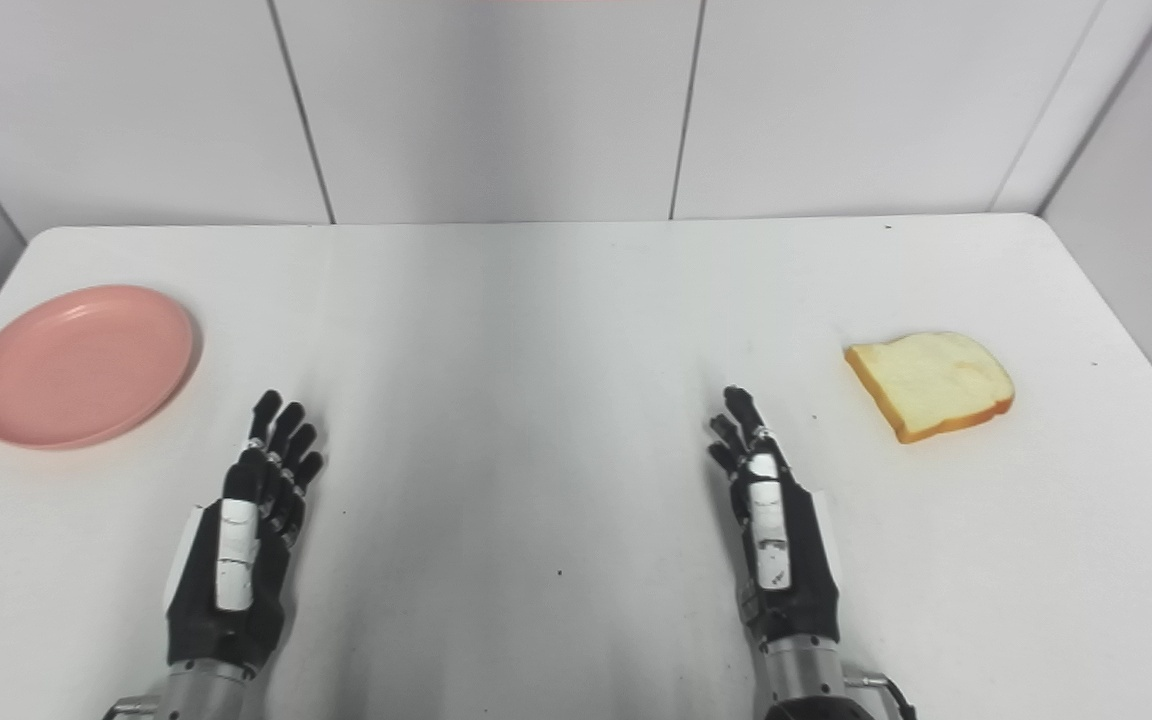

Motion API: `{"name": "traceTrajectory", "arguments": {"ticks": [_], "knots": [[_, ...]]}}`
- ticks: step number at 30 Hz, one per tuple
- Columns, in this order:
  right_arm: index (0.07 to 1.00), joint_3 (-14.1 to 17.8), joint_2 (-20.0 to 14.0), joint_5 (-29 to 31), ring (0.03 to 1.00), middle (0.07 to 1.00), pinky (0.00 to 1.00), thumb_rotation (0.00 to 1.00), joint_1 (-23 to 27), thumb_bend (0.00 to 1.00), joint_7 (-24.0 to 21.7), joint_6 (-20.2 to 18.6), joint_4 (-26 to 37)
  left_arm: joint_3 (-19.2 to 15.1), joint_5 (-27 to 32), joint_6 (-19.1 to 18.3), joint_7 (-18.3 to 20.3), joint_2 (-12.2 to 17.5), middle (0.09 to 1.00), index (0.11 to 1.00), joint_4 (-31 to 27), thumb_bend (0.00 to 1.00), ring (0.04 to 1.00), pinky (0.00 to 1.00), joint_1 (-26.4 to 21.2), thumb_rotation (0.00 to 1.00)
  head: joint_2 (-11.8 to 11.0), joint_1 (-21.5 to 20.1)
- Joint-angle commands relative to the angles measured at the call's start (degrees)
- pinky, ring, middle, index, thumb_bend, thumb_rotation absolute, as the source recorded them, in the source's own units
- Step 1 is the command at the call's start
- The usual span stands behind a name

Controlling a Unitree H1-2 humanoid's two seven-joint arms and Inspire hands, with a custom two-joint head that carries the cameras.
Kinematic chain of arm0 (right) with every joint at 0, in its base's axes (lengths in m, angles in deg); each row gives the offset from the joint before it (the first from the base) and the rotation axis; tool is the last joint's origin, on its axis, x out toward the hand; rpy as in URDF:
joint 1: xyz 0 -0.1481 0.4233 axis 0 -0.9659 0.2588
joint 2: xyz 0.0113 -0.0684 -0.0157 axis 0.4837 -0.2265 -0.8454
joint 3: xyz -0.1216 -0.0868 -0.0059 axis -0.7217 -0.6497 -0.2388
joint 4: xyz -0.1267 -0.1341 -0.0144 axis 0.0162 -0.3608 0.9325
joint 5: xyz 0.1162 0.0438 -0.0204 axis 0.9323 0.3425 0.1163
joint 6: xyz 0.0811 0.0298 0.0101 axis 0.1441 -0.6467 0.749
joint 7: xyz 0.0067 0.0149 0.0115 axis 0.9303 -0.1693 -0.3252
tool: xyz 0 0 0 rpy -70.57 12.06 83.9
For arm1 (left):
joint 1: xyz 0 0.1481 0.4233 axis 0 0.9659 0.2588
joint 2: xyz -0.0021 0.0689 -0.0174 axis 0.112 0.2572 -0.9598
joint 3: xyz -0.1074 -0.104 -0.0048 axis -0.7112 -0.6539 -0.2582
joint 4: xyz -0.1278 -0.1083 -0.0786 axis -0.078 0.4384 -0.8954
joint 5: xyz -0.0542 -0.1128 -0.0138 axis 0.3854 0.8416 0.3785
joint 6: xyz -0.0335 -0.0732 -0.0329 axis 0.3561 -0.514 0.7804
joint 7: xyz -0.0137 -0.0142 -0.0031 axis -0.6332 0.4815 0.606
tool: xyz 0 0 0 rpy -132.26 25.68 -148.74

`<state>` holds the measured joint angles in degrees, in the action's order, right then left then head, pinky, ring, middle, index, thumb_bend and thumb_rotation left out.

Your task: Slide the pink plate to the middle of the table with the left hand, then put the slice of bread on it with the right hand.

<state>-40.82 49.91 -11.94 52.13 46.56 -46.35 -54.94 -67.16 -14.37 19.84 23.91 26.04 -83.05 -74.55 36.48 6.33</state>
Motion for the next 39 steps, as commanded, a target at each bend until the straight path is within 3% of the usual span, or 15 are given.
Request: {"name": "traceTrajectory", "arguments": {"ticks": [1,30,39], "knots": [[0.908,0.9,-2.4,0.4,0.934,0.961,0.95,0.99,-2.8,0.83,-1.0,2.2,-1.4,0.4,-0.8,1.2,-0.7,-1.5,1.0,1.0,-0.6,0.88,1.0,1.0,1.8,0.93,-0.1,0.1],[0.897,0.0,-0.8,-1.6,0.931,0.951,0.93,0.99,-3.2,0.84,-1.6,1.2,-0.4,-1.2,1.6,1.1,-0.6,0.1,1.0,1.0,-0.8,0.88,1.0,1.0,2.1,0.91,0.4,-3.5],[0.896,1.0,-1.9,-0.3,0.932,0.955,0.93,0.99,-2.5,0.84,-2.5,2.4,-2.8,0.0,0.2,2.6,-1.2,-1.2,1.0,1.0,1.6,0.86,1.0,1.0,1.5,0.92,-2.5,0.8]]}}
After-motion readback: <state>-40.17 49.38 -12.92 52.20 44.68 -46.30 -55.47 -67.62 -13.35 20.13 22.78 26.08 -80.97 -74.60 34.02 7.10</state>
